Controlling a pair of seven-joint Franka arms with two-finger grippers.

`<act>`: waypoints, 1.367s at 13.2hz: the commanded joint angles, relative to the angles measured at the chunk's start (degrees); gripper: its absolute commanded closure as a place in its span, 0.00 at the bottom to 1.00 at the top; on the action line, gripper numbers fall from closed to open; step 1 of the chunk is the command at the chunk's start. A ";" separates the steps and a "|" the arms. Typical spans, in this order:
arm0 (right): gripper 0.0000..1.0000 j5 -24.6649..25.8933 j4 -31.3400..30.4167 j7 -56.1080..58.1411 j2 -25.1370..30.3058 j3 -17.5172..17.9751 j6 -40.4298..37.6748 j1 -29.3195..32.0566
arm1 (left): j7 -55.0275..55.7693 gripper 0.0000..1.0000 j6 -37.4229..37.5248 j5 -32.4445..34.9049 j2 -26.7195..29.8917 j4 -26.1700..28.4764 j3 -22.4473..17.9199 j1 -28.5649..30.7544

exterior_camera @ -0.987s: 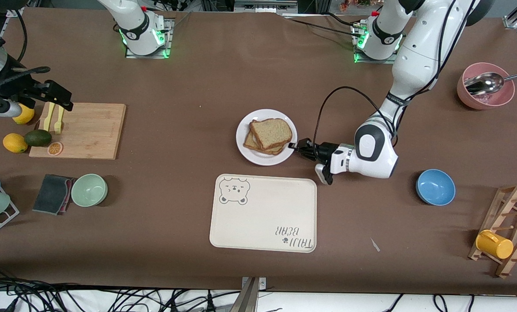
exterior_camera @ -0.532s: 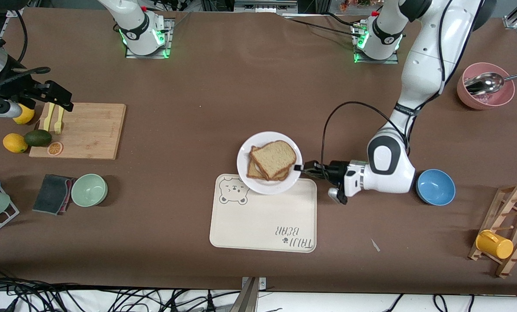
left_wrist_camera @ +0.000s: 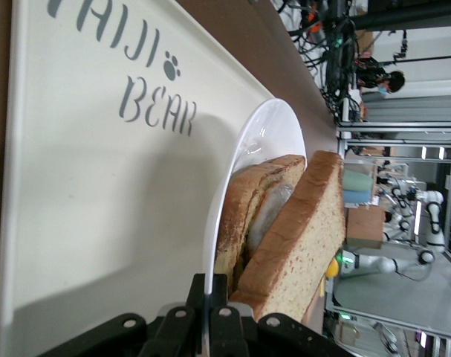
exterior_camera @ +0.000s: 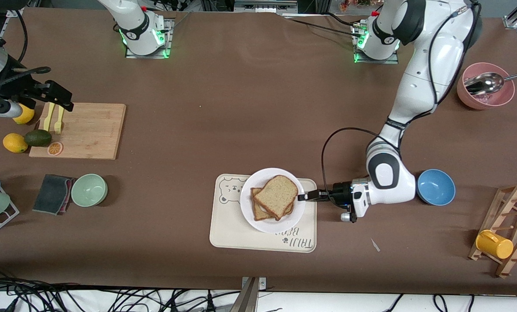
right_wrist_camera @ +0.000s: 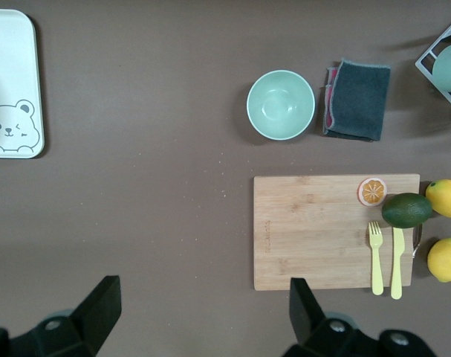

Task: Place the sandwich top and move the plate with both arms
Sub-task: 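Slide the plate with the left gripper onto the bear tray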

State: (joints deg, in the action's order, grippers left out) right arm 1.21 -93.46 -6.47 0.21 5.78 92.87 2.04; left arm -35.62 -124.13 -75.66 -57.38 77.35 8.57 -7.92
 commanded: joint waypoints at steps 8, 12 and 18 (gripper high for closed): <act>0.00 -0.86 1.17 0.58 -0.29 0.81 -1.02 1.30 | 0.56 1.00 -3.48 -2.04 -3.79 -5.45 -0.13 -1.66; 0.00 -0.77 1.17 -0.30 -0.21 1.07 -1.11 1.12 | -1.54 0.00 -3.31 -1.51 -4.06 -5.28 -0.22 -1.31; 0.00 -0.95 1.08 -1.70 -0.21 1.42 -1.11 0.95 | 0.28 0.00 -2.08 2.78 -1.16 -4.93 -0.22 -0.08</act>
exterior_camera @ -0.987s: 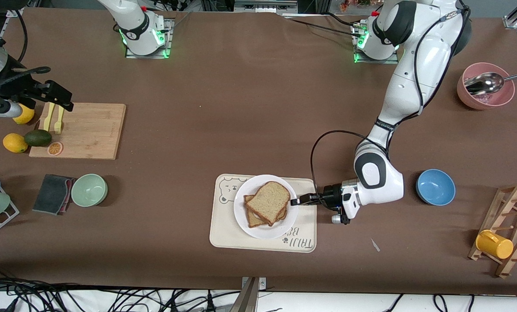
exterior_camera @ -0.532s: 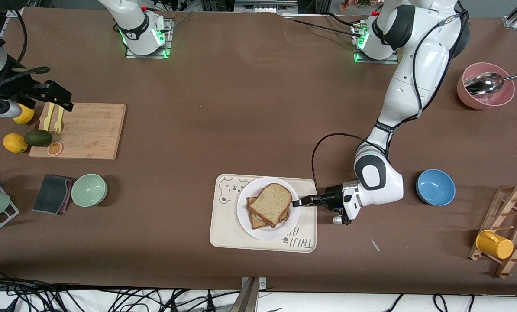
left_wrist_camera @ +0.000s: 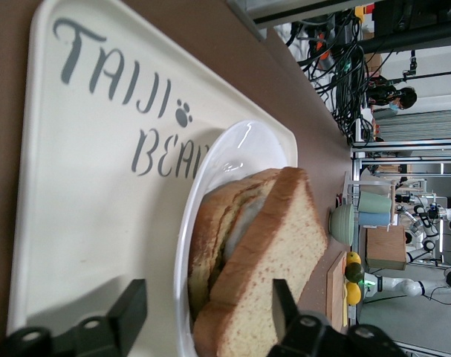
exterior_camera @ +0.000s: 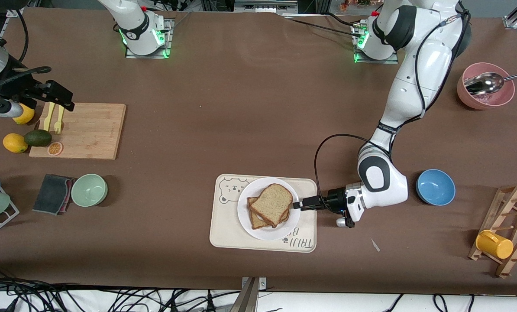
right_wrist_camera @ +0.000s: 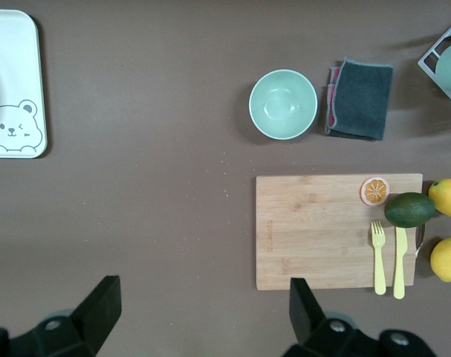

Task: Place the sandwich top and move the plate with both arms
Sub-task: 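Open the left gripper and raise it away from the plate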

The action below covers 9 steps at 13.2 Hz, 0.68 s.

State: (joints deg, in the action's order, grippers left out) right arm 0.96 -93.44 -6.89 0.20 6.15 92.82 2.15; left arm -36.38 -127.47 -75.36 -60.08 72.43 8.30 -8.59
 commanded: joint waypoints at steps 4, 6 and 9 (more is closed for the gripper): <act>0.00 -0.70 0.98 -1.29 -0.20 1.06 -1.76 0.84 | 10.08 0.00 6.95 15.47 6.36 -0.36 0.05 2.26; 0.00 -0.70 0.98 -1.37 -0.20 1.06 -1.76 0.84 | 12.82 0.00 8.11 24.95 9.09 -0.36 0.05 2.35; 0.00 -0.70 1.07 -1.29 -0.20 1.06 -1.68 0.84 | 18.51 0.00 11.43 39.10 12.95 -0.19 0.05 2.44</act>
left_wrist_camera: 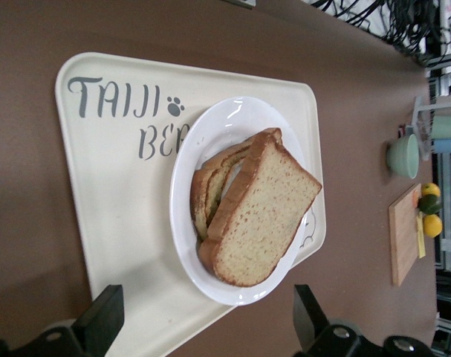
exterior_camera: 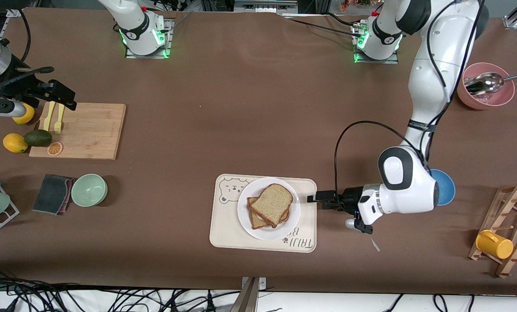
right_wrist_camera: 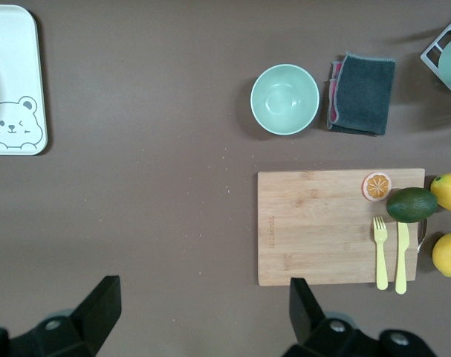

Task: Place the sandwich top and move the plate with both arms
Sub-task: 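Open the left gripper and raise it away from the plate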

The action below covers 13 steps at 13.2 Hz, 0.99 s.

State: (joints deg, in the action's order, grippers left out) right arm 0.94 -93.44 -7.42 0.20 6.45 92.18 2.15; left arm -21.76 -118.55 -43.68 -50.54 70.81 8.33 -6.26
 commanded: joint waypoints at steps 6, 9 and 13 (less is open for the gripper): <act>0.00 -0.77 1.07 -0.66 -0.37 0.58 -0.52 1.01 | 9.46 0.00 17.27 38.02 14.57 1.44 0.02 -0.07; 0.00 -0.68 1.07 -0.75 -0.29 0.58 -0.86 0.92 | 12.16 0.00 23.52 47.01 21.86 1.87 0.28 0.01; 0.00 -0.33 1.16 -0.31 -0.29 0.67 -0.69 0.84 | 16.90 0.00 30.19 47.20 30.92 2.05 -0.60 0.19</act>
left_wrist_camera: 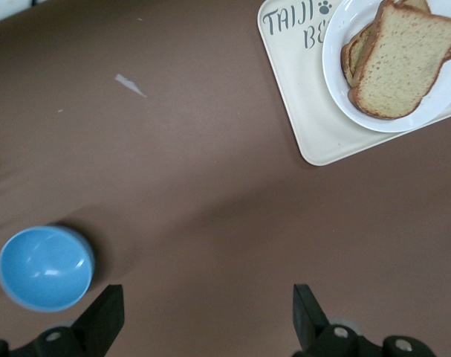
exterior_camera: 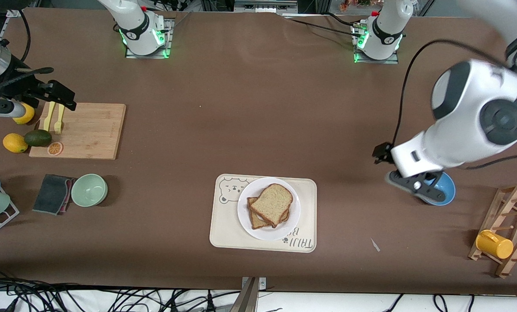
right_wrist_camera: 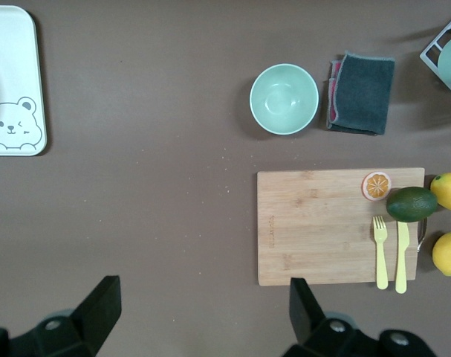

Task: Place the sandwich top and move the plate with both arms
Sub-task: 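Open the left gripper and raise it away from the plate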

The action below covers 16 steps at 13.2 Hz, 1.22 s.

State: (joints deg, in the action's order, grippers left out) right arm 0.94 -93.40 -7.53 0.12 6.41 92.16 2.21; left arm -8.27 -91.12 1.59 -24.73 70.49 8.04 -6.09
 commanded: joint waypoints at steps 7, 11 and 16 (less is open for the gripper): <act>0.00 -0.59 1.11 -2.22 -0.03 0.71 -0.84 0.78 | 6.86 0.00 -2.28 1.06 21.46 18.60 -3.10 0.28; 0.00 -0.59 1.11 -2.22 0.05 0.71 -0.75 0.78 | 6.25 0.00 -5.03 -4.84 26.22 24.61 -7.51 0.38; 0.00 -0.59 1.11 -2.22 0.14 0.79 -0.75 0.78 | 6.34 0.00 -4.68 -4.22 28.42 26.98 -7.60 2.57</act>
State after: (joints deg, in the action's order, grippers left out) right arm 0.94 -93.21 -9.03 0.13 6.48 92.16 2.21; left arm -1.70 -94.65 -1.69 0.84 94.77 0.17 -3.95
